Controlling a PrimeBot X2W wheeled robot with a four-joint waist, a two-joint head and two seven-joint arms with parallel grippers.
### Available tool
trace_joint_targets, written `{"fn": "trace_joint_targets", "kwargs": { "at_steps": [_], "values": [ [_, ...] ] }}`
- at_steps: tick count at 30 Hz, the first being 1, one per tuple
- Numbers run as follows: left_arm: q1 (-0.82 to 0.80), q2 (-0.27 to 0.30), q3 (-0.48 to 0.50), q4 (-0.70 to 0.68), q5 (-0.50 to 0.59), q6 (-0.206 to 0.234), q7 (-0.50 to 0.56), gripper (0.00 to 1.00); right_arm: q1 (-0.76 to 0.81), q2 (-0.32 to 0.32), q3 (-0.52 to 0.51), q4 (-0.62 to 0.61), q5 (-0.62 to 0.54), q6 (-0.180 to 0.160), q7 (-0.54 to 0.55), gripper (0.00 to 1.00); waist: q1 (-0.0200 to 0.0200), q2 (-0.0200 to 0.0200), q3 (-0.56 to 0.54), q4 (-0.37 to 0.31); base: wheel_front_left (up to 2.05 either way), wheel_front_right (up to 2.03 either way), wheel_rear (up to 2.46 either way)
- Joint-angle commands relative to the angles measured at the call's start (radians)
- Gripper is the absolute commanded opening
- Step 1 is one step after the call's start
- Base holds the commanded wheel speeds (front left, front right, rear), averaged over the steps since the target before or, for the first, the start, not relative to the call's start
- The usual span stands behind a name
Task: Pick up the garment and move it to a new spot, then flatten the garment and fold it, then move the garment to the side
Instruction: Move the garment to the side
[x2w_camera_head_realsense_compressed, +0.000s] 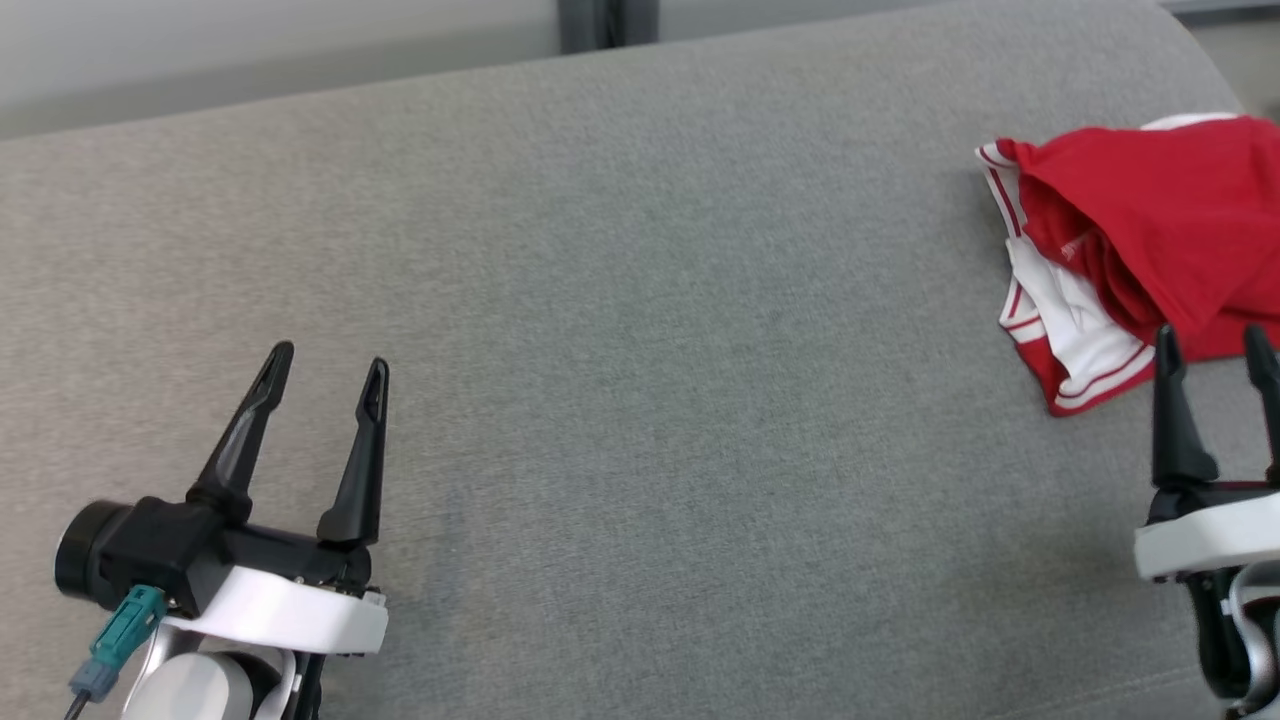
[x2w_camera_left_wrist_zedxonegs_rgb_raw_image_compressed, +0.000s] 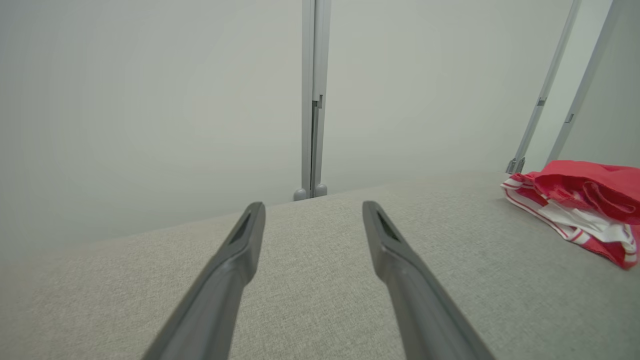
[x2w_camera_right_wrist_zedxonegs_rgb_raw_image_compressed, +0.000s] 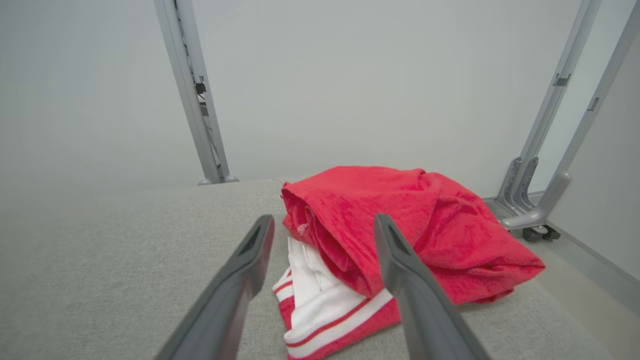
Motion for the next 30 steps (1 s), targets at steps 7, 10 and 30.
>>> {"fn": "trace_joint_targets", "kwargs": {
  "at_steps": [7, 10, 30],
  "values": [
    [0.061, -0.020, 0.020, 0.036, -0.033, 0.025, -0.016, 1.00, 0.090, 0.078, 0.003, -0.148, -0.077, 0.000, 0.066, 1.00, 0.0000, 0.0000, -0.111, 0.122, 0.00, 0.00, 0.00],
    [0.083, -0.030, 0.033, 0.051, -0.050, 0.040, -0.018, 1.00, 0.112, 0.101, 0.017, -0.188, -0.094, 0.000, 0.082, 1.00, 0.0000, 0.0000, -0.142, 0.170, 0.00, 0.00, 0.00],
    [0.287, 0.015, 0.076, 0.032, -0.085, 0.106, 0.025, 1.00, 0.282, 0.126, 0.046, -0.249, -0.141, 0.000, 0.153, 1.00, 0.0000, 0.0000, -0.298, 0.202, 0.00, 0.00, 0.00]
  ]
}}
